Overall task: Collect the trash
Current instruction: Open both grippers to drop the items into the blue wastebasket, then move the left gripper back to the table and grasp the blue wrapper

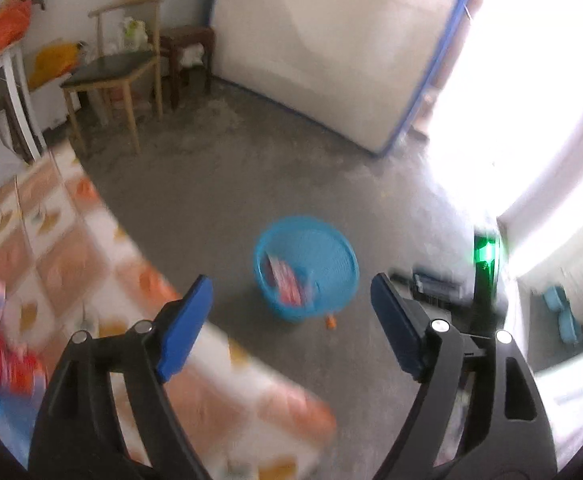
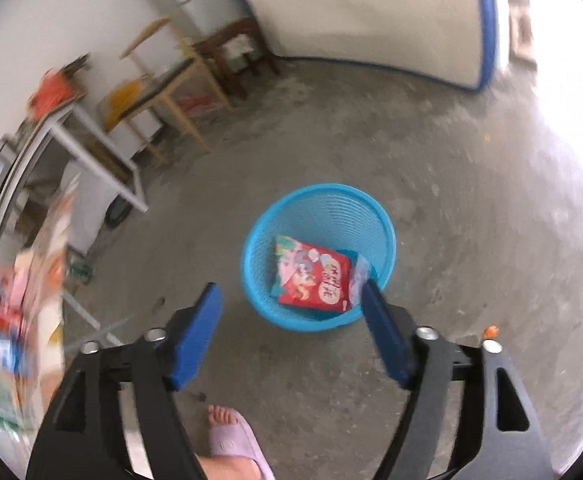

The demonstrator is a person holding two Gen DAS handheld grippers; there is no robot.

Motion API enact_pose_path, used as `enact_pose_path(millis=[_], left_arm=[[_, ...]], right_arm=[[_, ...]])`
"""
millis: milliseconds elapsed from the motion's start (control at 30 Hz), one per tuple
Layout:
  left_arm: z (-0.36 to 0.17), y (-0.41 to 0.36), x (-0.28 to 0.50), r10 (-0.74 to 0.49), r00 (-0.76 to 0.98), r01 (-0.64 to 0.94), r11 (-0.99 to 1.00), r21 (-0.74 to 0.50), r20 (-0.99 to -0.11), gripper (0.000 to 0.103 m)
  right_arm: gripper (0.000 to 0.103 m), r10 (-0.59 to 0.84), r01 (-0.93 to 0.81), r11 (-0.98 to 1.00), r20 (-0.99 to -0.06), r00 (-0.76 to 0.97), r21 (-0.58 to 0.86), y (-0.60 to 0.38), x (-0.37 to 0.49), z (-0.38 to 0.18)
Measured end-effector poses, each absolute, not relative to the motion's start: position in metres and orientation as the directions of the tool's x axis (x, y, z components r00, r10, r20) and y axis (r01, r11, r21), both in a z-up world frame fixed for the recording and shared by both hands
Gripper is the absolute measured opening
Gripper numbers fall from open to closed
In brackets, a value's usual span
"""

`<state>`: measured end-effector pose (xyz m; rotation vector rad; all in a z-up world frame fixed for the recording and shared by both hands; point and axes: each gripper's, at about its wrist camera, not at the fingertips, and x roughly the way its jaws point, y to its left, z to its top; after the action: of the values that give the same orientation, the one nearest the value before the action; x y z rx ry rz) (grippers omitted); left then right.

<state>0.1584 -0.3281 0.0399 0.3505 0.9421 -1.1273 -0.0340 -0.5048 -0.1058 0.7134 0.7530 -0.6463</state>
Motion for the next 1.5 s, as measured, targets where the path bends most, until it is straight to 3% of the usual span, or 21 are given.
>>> enact_pose_path(millis=[200, 400, 667, 767, 900, 1033, 1200, 1500], left_arm=[[0.008, -0.256, 0.112, -0.58, 0.13, 0.849, 0.484, -0.212, -0.804, 0.088], [-0.006, -0.189, 0.102, -0.566, 0.197, 0.77, 0.595, -0.231, -0.801, 0.09], [0.012, -0.074, 0.11, -0.598, 0.399, 0.634, 0.728, -0.262, -0.695, 0.095], [0.017, -0.039, 0.118, -0.63, 0.427, 0.602, 0.734, -0.316, -0.649, 0.095], [0.029, 0.016, 0.139, -0.658, 0.486, 0.566, 0.739, -0.366, -0.575, 0.095], [0.036, 0.054, 0.176, -0.662, 0.517, 0.512, 0.747, -0.424, -0.542, 0.095], [0.03, 0.067, 0.243, -0.658, 0.444, 0.467, 0.749, -0.47, -0.608, 0.095], [0.006, 0.011, 0.336, -0.623, 0.196, 0.527, 0.718, -0.455, -0.757, 0.095]], right_arm=[[0.096, -0.374, 0.709, 0.695, -0.785, 0.494, 0.115, -0.439, -0.032, -0.057], [0.097, -0.501, 0.686, 0.725, -0.734, 0.459, -0.067, -0.394, -0.02, 0.0], [0.097, -0.544, 0.561, 0.795, -0.683, 0.487, -0.232, -0.317, 0.035, 0.037], [0.097, -0.497, 0.493, 0.846, -0.637, 0.59, -0.203, -0.282, 0.053, 0.051], [0.097, -0.271, 0.313, 0.949, -0.603, 0.751, -0.037, -0.242, 0.079, 0.068], [0.097, -0.088, 0.16, 0.985, -0.61, 0.787, 0.064, -0.206, 0.118, 0.072], [0.097, 0.039, 0.059, 0.989, -0.635, 0.772, 0.133, -0.181, 0.159, 0.062], [0.097, 0.1, 0.042, 0.979, -0.652, 0.752, 0.199, -0.175, 0.192, 0.034]])
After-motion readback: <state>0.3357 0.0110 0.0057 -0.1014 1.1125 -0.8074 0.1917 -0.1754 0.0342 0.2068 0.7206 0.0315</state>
